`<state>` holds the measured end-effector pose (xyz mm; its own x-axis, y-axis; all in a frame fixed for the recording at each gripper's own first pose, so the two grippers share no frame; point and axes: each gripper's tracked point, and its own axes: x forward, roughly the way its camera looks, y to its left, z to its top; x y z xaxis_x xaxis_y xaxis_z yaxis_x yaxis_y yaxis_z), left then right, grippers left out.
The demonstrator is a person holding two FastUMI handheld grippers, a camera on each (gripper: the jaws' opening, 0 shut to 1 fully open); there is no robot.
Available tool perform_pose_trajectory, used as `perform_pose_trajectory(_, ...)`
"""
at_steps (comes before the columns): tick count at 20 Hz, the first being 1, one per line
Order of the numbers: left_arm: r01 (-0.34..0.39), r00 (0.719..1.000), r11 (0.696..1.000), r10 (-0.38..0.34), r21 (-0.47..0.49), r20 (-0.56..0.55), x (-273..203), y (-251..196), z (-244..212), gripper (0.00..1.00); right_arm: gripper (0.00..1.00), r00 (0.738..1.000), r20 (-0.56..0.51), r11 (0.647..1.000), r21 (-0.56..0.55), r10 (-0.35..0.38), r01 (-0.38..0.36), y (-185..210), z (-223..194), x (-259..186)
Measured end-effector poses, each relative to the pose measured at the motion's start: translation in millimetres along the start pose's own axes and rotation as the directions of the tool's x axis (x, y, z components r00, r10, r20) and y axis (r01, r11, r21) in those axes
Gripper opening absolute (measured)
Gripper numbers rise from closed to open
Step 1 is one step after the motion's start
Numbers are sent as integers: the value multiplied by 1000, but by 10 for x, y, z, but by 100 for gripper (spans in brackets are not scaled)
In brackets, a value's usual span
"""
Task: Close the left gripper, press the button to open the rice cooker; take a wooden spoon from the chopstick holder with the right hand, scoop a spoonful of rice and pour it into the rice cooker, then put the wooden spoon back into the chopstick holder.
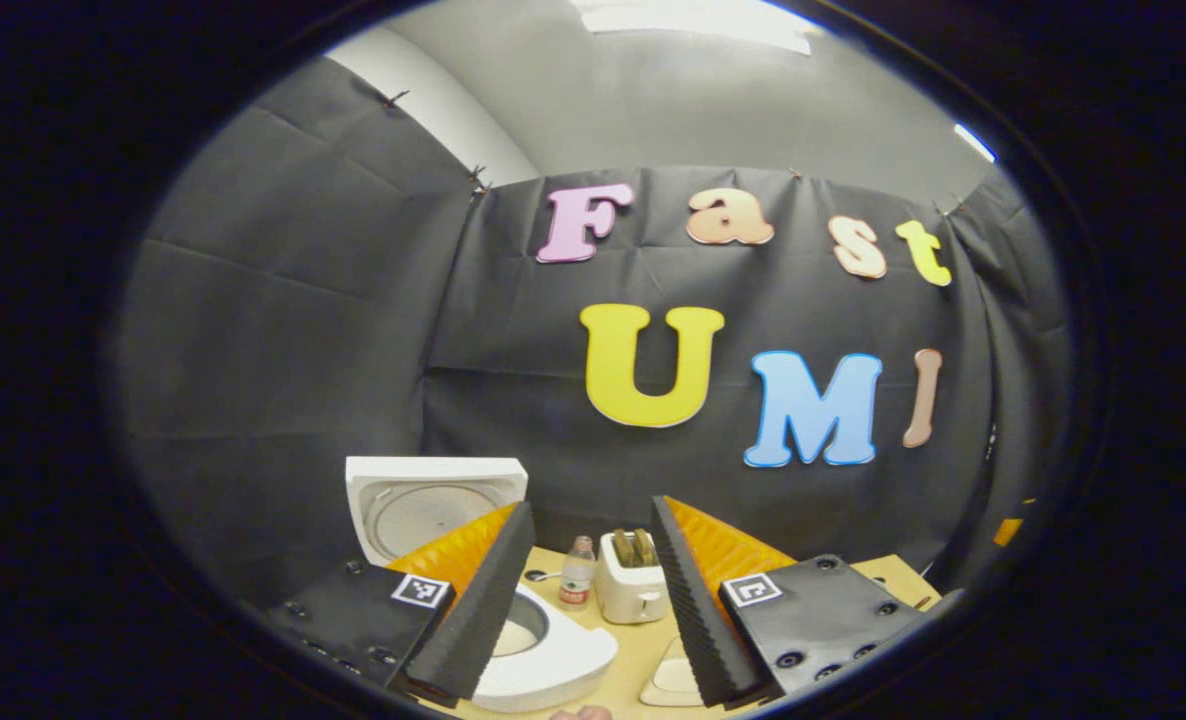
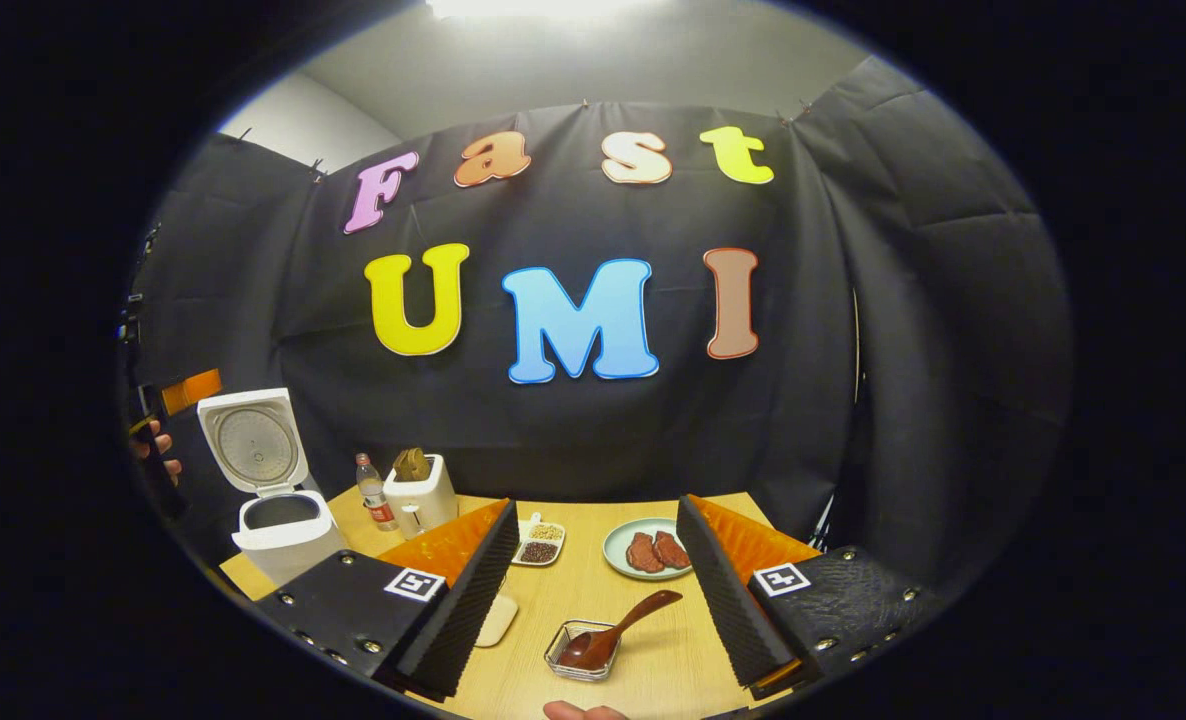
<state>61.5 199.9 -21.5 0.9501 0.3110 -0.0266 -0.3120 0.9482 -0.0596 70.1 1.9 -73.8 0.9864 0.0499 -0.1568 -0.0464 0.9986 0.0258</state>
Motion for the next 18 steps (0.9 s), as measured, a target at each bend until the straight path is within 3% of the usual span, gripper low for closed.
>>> perform_pose_trajectory(4,130,991,991,-129,33,-33,-259,-321,-222,84,96,996,-57,997,11,-75,76,-186,-278,118)
perform_pose_trajectory(7,246,968,969,-247,-11,-38,-368,-660,-316,84,96,987,-104,989,71,-122,130,-333,-536,244)
perform_pose_trajectory(9,280,958,959,-282,-32,-52,-398,-772,-412,85,96,977,-145,982,85,-158,171,-448,-767,348)
perform_pose_trajectory(14,314,943,949,-316,-41,-105,-426,-987,-571,89,96,944,-296,978,102,-147,184,-595,-1465,706)
perform_pose_trajectory(18,291,947,957,-287,7,-146,-386,-1052,-723,88,96,914,-387,965,165,-125,202,-701,-1907,1079)
